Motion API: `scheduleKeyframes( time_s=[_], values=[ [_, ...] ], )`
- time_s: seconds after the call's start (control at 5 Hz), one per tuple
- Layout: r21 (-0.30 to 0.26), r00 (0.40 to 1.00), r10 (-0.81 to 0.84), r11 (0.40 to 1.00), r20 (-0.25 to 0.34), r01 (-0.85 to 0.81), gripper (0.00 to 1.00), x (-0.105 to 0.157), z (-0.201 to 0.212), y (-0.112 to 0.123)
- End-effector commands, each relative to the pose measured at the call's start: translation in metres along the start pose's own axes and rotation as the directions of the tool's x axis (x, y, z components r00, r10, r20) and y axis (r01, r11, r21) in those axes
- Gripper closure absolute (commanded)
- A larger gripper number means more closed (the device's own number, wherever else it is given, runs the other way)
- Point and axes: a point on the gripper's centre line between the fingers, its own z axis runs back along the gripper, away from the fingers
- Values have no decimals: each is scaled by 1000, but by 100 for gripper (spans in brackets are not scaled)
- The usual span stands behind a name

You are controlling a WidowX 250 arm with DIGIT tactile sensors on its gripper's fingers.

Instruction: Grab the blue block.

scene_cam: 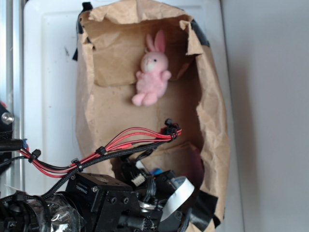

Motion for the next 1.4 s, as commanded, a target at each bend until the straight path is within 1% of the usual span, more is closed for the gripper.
scheduleKeyframes(
  time_s=[0.0, 0.2, 0.4, 0.6, 0.8, 1.0, 1.2],
  values=[
    [23, 1000, 20, 1000, 13, -20, 100, 46, 37, 38],
    [44, 997, -79, 996, 2, 79, 100, 63, 63, 42],
    [132, 976, -188, 976, 110, 173, 100, 69, 77, 47],
    [188, 963, -235, 960, 131, 209, 100, 83, 99, 48],
    [222, 940, -322, 930, 114, 292, 100, 96, 118, 50],
    [168, 931, -358, 925, 75, 342, 100, 109, 140, 57],
    [108, 918, -390, 918, 74, 381, 100, 113, 162, 67]
  ],
)
